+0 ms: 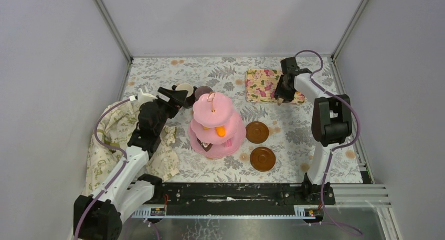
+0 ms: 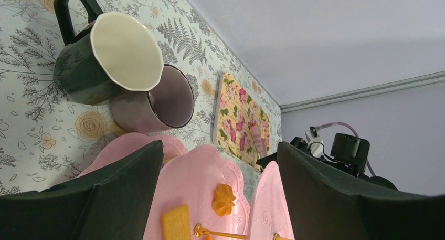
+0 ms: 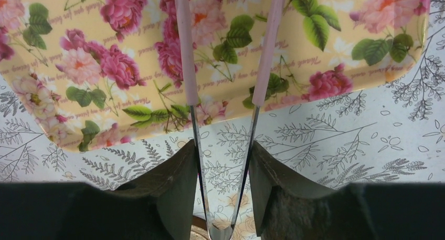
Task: Serve the afternoon tea
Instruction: Pick up the desert from the tray.
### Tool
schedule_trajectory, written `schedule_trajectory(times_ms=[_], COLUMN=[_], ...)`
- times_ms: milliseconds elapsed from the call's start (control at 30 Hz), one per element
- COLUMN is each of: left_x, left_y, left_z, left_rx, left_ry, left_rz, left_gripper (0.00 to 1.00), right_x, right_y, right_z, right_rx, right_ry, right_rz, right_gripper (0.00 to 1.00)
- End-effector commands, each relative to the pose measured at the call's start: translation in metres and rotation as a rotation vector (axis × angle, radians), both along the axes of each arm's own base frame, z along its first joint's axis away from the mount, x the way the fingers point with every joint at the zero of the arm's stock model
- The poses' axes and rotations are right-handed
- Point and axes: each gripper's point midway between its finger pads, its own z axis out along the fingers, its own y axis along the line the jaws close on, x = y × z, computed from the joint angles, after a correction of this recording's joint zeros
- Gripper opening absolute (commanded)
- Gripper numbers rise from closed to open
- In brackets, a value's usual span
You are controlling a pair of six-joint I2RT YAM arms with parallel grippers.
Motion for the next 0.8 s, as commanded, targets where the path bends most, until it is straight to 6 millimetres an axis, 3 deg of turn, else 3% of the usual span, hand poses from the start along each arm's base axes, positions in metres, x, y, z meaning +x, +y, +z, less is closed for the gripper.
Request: schedule_trajectory(times_ms=[0,433,767], left_x=[0.003,0.006,0.009], left_y=[-0.001,0.003,0.004], left_z=[0.013,0.003,0.003], left_rx=[-0.024,-0.030,-0.039], left_ry=[-0.058,-0.038,-0.038], left_rz=[-0.005,0.003,0.003], left_gripper=[0.87,0.87,0.87], right_x=[0.013,0.036,0.039], right_y=[-0.004,-0.016,-0.017], right_z=[0.009,0.005,-0.006], right_rx=[-0.017,-0.034,-0.049], right_ry=[-0.012,-0.007,0.031], right_rz=[-0.006,-0.020,-0.004], right_gripper=[0.46,0.47,0.43])
